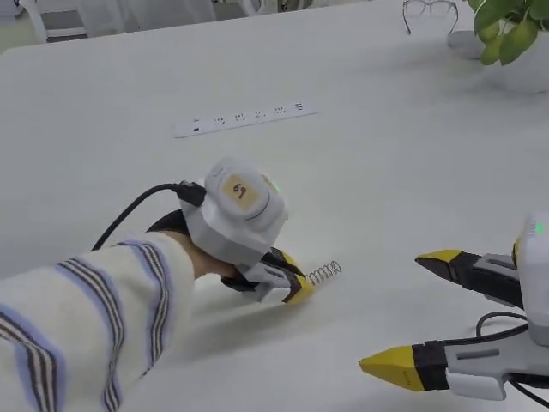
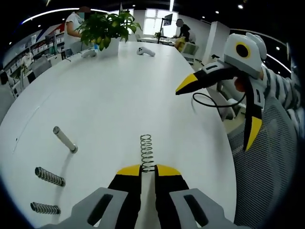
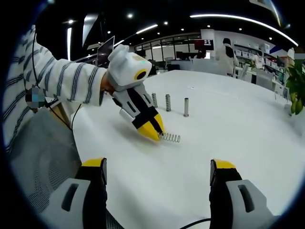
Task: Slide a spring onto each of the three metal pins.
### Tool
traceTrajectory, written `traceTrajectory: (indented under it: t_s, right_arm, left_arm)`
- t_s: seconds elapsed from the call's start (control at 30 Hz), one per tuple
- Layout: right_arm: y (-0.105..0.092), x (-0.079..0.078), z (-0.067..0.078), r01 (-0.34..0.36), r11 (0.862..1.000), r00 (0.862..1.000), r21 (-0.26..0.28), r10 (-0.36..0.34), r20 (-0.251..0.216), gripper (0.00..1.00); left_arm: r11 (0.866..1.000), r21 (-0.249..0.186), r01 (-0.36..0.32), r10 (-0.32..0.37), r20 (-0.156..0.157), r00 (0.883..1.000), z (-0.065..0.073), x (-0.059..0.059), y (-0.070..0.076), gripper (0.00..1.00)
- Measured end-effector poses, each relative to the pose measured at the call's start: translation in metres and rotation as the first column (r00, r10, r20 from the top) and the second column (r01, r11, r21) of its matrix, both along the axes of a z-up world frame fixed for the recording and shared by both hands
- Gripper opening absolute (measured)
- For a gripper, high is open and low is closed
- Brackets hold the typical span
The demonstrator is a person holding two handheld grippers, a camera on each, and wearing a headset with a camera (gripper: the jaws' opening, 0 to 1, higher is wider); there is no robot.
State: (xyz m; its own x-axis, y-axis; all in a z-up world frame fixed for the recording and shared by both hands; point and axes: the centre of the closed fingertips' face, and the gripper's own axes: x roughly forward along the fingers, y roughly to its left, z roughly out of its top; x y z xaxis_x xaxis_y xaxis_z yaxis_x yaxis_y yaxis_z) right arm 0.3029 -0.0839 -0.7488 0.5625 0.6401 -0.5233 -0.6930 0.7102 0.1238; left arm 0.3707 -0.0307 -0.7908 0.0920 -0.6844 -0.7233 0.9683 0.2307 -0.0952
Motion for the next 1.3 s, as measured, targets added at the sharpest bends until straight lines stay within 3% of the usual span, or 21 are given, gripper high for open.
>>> traceTrajectory:
  t_s: [0.1,0.17,0.23,0.37,0.7,0.9,0.97,1.13,1.3]
  right_arm:
    - [0.002,0.000,0.001,-0.014,1.000,1.000,-0.004,0.014,0.001,0.88]
    - [0.003,0.000,0.001,-0.022,1.000,1.000,-0.004,0.022,0.003,0.88]
    - [0.004,0.000,0.001,-0.029,1.000,1.000,-0.008,0.029,0.002,0.88]
    - [0.007,0.001,0.001,-0.045,0.999,0.999,-0.017,0.045,-0.001,0.87]
    - [0.012,0.003,0.009,-0.084,0.996,0.996,-0.033,0.085,0.010,0.86]
    - [0.013,0.002,0.007,-0.106,0.993,0.994,-0.042,0.107,0.003,0.84]
    - [0.014,0.002,0.007,-0.115,0.992,0.993,-0.043,0.115,0.001,0.84]
    - [0.017,0.001,0.004,-0.161,0.985,0.987,-0.062,0.161,-0.014,0.82]
    - [0.025,0.000,0.008,-0.222,0.973,0.975,-0.059,0.221,-0.011,0.76]
  left_arm:
    - [1.000,0.002,-0.002,0.002,0.001,1.000,0.005,0.000,0.010,0.02]
    - [1.000,-0.009,-0.004,0.004,-0.014,1.000,0.010,-0.002,0.016,0.02]
    - [1.000,-0.014,0.001,-0.001,0.014,1.000,0.017,-0.003,0.020,0.02]
    - [1.000,0.002,0.022,-0.022,0.036,0.999,0.022,-0.009,0.030,0.01]
    - [0.999,0.037,0.034,-0.036,0.040,0.999,0.023,-0.032,0.062,0.02]
    - [0.998,0.049,0.032,-0.033,0.032,0.999,0.024,-0.040,0.079,0.02]
    - [0.997,0.061,0.040,-0.043,0.051,0.998,0.026,-0.041,0.085,0.02]
    - [0.997,0.064,0.039,-0.043,0.065,0.997,0.033,-0.044,0.096,0.02]
    - [0.997,0.070,0.019,-0.022,0.043,0.999,0.028,-0.050,0.104,0.02]
